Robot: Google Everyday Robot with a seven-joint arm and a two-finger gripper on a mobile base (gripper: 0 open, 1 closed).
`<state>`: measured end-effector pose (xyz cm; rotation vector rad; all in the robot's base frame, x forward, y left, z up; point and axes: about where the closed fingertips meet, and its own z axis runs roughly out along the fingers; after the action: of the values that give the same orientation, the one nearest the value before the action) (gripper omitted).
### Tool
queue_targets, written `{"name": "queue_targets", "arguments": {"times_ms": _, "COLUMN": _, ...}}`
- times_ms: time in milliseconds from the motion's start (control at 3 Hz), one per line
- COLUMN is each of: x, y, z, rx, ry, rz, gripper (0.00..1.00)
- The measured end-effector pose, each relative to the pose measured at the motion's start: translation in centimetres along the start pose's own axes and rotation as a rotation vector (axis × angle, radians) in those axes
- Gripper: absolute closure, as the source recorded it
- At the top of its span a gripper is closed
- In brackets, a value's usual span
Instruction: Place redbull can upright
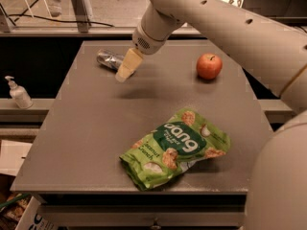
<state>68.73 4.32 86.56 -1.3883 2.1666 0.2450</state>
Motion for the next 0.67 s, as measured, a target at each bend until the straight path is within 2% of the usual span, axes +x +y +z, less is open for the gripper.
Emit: {"name": "queue_targets", "arguments": {"times_ms": 667, "x": -3.5, "y": -1.2, "z": 2.9, "rx": 0.010, "ry": 0.056, "rz": -0.005, "gripper": 0.00}}
